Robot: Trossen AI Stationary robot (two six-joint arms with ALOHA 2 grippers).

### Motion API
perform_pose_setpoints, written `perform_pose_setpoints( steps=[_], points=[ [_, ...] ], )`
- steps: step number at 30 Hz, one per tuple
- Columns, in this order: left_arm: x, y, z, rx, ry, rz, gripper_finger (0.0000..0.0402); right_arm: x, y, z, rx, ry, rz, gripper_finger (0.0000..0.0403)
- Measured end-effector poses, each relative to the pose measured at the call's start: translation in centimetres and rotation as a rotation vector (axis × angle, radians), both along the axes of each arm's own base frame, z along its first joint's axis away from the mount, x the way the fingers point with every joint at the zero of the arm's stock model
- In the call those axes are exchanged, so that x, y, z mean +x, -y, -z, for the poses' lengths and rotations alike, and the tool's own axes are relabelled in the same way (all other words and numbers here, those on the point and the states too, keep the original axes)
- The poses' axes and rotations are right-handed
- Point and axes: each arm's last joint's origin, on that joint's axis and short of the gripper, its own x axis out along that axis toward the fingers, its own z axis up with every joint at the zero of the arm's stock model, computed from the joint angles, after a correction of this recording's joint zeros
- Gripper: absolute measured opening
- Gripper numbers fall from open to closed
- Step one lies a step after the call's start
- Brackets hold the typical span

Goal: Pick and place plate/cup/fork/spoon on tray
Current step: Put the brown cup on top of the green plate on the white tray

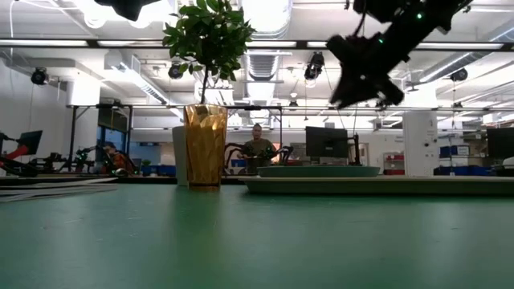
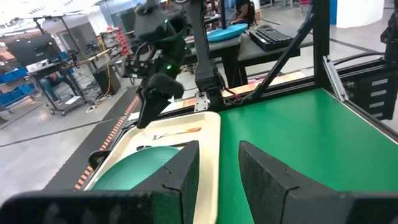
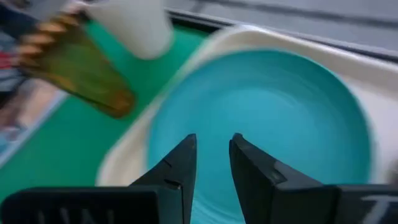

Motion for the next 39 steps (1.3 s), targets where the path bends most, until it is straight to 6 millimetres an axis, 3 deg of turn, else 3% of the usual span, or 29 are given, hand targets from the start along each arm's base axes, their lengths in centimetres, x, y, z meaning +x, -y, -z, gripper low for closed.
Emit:
perform_pose_setpoints(
  steps=[9, 23, 31, 39],
  points=[
    [0.0, 0.0, 0.0, 0.0, 0.001, -0.003, 0.0095, 3.4, -0.6, -1.0, -0.068, 0.089, -0.118, 0.0096],
    [-0.8, -0.2, -0.4, -0.008, 0.017, -0.003, 0.0095, 13.0, 0.2, -3.8, -0.201, -0.005, -0.482, 0.0164],
    [-1.7, -0.5, -0.5, -0.041, 0.042, -0.004, 0.0095, 16.7, 0.4, -3.6, -0.31, -0.096, -0.695, 0.0187],
    [-1.8, -0.6, -0.3, -0.043, 0.045, -0.004, 0.0095, 19.0, 0.8, -2.7, -0.451, -0.149, -0.795, 0.0187]
  ],
)
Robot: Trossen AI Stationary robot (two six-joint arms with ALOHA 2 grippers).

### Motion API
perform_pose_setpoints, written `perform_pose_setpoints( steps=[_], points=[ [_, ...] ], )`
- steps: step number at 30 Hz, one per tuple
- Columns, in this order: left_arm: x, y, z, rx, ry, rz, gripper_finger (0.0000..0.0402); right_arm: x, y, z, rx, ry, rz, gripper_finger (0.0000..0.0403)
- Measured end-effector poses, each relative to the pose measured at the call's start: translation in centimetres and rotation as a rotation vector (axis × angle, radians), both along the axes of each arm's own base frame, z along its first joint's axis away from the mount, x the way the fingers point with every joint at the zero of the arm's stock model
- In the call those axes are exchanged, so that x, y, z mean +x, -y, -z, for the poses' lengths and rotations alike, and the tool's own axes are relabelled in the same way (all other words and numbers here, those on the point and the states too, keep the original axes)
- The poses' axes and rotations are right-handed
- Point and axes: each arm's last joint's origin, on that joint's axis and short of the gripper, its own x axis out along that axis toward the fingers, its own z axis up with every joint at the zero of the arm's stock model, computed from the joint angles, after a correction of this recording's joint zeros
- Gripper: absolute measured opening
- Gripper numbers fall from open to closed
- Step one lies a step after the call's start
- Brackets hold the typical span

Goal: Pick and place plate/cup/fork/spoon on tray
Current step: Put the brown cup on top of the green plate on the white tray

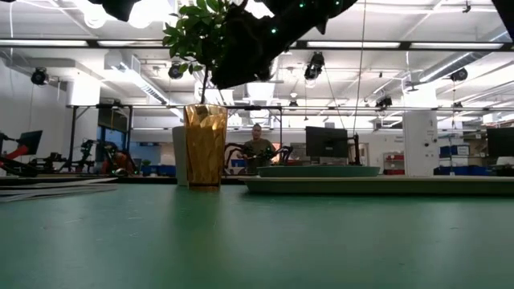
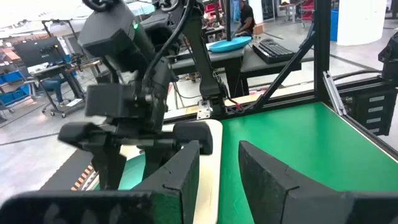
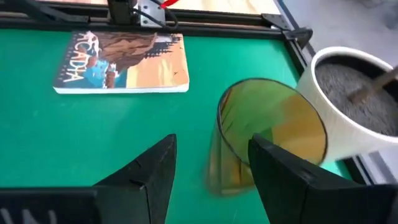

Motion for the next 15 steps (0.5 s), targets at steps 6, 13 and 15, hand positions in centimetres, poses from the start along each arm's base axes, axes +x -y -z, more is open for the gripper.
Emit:
perform_pose_setpoints(
  steps=[6, 13, 15],
  points=[
    [0.1, 0.0, 0.0, 0.001, 0.0, 0.0, 0.0095, 1.4, 0.9, 0.8, -0.031, 0.012, -0.002, 0.0187],
    [0.2, 0.1, 0.1, 0.002, -0.002, 0.0, 0.0095, 3.2, 1.5, 1.1, -0.051, -0.023, -0.014, 0.0187],
    [0.2, 0.1, 0.1, 0.002, -0.003, 0.0, 0.0095, 3.6, 1.6, 0.8, -0.048, -0.036, -0.017, 0.0187]
  ],
)
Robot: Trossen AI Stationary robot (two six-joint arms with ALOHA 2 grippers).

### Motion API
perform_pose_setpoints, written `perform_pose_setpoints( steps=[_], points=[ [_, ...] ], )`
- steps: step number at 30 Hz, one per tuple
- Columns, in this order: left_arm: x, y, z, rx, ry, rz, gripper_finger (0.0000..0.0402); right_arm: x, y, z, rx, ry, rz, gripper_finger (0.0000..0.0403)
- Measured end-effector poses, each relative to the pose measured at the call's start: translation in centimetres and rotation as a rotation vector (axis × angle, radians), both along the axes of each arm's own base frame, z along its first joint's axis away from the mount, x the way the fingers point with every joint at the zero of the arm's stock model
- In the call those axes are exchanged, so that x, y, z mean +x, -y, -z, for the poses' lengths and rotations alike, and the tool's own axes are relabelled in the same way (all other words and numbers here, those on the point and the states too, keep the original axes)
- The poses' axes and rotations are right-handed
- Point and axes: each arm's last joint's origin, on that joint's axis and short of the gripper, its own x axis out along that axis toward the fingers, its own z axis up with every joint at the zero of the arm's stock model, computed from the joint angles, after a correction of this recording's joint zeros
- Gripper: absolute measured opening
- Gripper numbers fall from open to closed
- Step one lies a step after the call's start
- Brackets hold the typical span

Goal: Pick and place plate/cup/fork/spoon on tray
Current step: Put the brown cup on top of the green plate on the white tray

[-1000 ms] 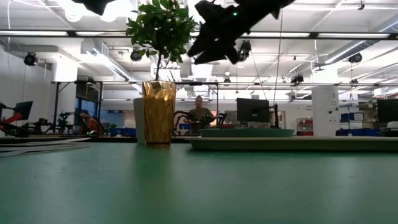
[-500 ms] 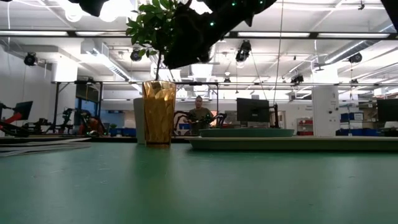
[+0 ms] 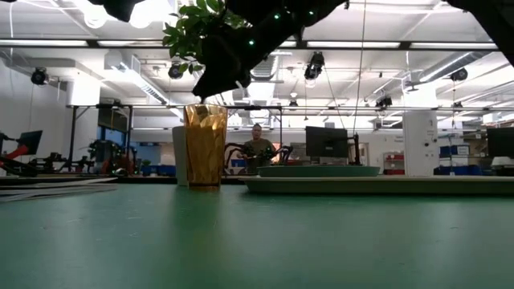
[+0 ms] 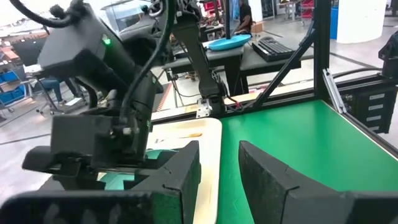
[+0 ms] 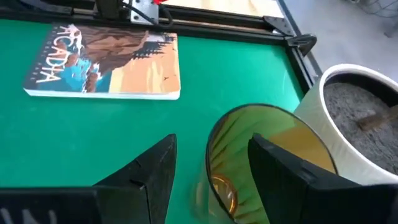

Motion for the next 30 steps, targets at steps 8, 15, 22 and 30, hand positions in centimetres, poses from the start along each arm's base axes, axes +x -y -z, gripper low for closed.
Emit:
perform_pose_setpoints(
  steps=[8, 15, 22, 30],
  points=[
    [0.1, 0.0, 0.0, 0.001, -0.003, 0.0, 0.0095, 1.2, 0.3, 1.1, 0.013, -0.109, 0.008, 0.0187],
    [0.1, 0.0, 0.1, 0.001, -0.004, 0.0, 0.0095, 1.3, 0.3, 1.2, 0.019, -0.129, 0.01, 0.0162],
    [0.1, 0.0, 0.1, 0.002, -0.005, 0.0, 0.0095, 1.2, 0.3, 1.2, 0.019, -0.136, 0.008, 0.0071],
    [0.1, 0.0, 0.1, 0.002, -0.004, 0.0, 0.0095, 1.3, 0.1, 1.2, -0.001, -0.14, -0.024, 0.0011]
  ],
)
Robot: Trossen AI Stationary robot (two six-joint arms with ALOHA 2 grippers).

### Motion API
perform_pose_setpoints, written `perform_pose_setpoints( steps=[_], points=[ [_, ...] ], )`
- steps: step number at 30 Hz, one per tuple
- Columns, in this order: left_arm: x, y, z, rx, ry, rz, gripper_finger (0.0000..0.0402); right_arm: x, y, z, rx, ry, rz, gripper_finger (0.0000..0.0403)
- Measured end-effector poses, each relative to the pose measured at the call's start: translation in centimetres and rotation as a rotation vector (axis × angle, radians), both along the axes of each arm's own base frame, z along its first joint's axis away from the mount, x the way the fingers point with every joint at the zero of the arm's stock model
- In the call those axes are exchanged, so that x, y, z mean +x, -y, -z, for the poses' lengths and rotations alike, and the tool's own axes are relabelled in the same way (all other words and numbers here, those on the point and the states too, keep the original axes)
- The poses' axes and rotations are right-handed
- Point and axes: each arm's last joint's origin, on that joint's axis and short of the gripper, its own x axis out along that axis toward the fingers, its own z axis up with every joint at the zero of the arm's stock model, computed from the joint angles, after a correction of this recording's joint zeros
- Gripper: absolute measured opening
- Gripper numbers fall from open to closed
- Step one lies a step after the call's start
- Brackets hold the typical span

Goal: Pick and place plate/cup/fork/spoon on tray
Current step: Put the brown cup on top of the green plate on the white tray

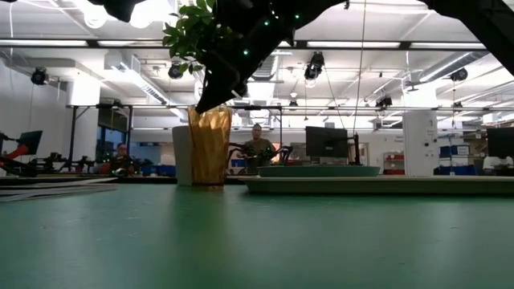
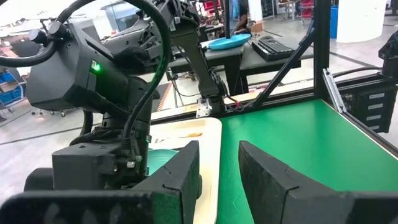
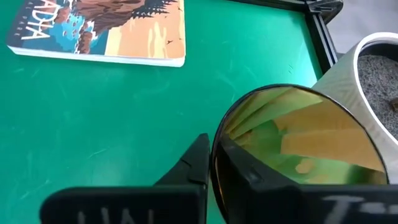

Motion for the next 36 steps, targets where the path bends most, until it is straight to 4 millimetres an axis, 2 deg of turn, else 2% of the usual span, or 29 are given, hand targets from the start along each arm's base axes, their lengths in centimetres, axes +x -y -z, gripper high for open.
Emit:
perform_pose_setpoints(
  steps=[4, 9, 16, 22, 29, 32, 36],
  points=[
    [0.0, 0.0, 0.0, 0.0, 0.0, 0.0, 0.0095, -0.3, -0.3, -0.8, 0.004, 0.011, 0.001, 0.001],
    [0.0, 0.0, 0.0, 0.0, 0.0, 0.0, 0.0095, -1.8, -1.2, -3.9, 0.008, 0.041, -0.004, 0.0009],
    [0.0, 0.0, 0.0, 0.0, 0.0, 0.0, 0.0095, -6.2, -1.7, -8.5, 0.002, -0.021, 0.116, 0.0009],
    [0.0, 0.0, 0.0, -0.001, 0.001, 0.0, 0.0095, -11.1, 0.0, -11.3, -0.034, -0.101, 0.309, 0.0009],
    [0.0, 0.0, 0.0, -0.002, 0.004, 0.0, 0.0095, -16.7, 3.0, -12.7, -0.032, -0.131, 0.526, 0.0009],
    [0.0, 0.0, 0.0, -0.003, 0.004, 0.0, 0.0095, -19.2, 4.3, -12.2, -0.013, -0.135, 0.617, 0.0009],
    [0.0, 0.0, 0.0, -0.002, 0.003, 0.0, 0.0095, -22.4, 5.8, -10.6, -0.021, -0.12, 0.758, 0.0009]
  ],
)
